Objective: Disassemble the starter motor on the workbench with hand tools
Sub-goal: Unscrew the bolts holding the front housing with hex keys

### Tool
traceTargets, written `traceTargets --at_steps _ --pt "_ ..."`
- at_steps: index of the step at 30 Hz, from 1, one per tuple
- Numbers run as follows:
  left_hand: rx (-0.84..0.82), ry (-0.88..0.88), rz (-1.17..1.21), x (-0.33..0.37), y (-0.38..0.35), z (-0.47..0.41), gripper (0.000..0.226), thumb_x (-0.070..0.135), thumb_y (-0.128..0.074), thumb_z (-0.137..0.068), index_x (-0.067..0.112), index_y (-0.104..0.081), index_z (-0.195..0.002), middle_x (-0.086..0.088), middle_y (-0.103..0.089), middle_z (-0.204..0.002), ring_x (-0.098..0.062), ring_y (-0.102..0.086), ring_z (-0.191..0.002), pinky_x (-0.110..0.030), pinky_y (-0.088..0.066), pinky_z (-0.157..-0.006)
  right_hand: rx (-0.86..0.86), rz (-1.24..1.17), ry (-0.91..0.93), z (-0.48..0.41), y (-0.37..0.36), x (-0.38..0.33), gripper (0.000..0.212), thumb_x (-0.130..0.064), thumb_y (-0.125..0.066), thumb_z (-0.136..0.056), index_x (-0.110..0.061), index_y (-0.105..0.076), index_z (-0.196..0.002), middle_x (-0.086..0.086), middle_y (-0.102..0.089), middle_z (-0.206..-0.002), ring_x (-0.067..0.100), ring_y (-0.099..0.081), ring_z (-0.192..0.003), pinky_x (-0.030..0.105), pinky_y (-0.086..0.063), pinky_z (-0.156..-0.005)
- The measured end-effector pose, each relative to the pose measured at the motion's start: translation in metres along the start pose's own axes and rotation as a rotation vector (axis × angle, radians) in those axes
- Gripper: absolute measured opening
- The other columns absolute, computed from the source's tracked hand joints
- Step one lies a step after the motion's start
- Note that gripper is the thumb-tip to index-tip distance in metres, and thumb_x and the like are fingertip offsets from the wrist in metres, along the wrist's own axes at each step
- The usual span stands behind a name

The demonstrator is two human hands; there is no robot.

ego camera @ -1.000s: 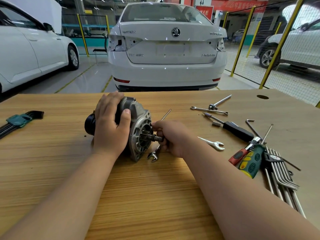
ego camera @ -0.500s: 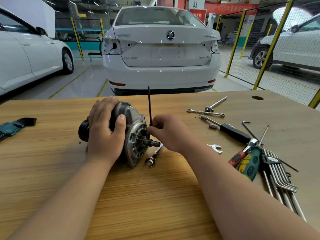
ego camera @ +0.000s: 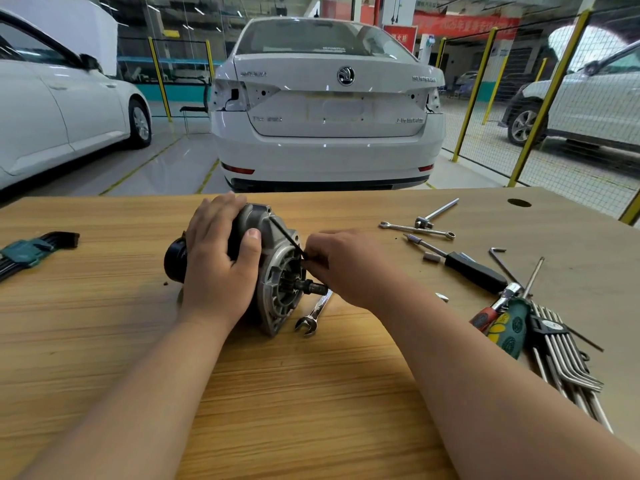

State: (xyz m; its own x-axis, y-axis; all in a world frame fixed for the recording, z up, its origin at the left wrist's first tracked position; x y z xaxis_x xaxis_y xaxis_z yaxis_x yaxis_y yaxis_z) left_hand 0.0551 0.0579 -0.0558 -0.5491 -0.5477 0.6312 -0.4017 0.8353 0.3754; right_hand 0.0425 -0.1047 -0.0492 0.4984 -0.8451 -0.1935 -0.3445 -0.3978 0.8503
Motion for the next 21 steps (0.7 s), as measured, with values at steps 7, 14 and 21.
traceTargets --at_steps 7,14,21 --pt "0.0 -0.011 0.002 0.001 0.001 -0.001 0.05 0.03 -0.044 -0.09 0.014 -0.051 -0.136 -0.002 -0.045 -0.145 -0.019 -0.026 -0.142 -0.031 -0.019 -0.116 -0.014 0.108 0.158 0.0 -0.001 -0.008 0.007 -0.015 -0.06 -0.093 -0.01 -0.066 -0.095 0.0 -0.063 -0.085 0.012 -0.041 -0.079 0.035 -0.046 -0.062" --pt "-0.016 -0.02 0.002 0.001 0.001 0.0 0.05 0.031 -0.044 -0.09 0.014 -0.05 -0.137 -0.002 -0.044 -0.146 -0.019 -0.025 -0.143 -0.031 -0.018 -0.116 0.008 0.12 0.232 0.004 0.004 -0.016 0.007 -0.008 -0.064 -0.089 -0.006 -0.069 -0.093 0.008 -0.067 -0.085 0.024 -0.056 -0.08 0.035 -0.047 -0.061" --pt "-0.033 -0.035 0.012 0.003 0.001 0.001 0.05 0.031 -0.044 -0.09 0.016 -0.05 -0.137 -0.001 -0.044 -0.146 -0.017 -0.025 -0.143 -0.024 -0.016 -0.114 0.048 0.158 0.274 0.01 0.006 -0.019 0.005 -0.003 -0.072 -0.08 -0.005 -0.068 -0.083 0.007 -0.066 -0.076 0.026 -0.057 -0.074 0.03 -0.041 -0.063"
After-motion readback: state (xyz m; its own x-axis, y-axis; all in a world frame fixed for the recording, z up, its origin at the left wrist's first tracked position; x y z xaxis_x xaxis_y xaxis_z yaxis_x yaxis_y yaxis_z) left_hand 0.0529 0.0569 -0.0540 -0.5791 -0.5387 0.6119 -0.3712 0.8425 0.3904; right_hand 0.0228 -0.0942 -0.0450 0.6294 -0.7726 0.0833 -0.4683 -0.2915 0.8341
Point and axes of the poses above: each hand's wrist, its own z-axis away from the middle knuckle, its own y-axis out of the back of the hand, x = y × z, the point moved 7 cm from there along -z, towards the middle knuckle
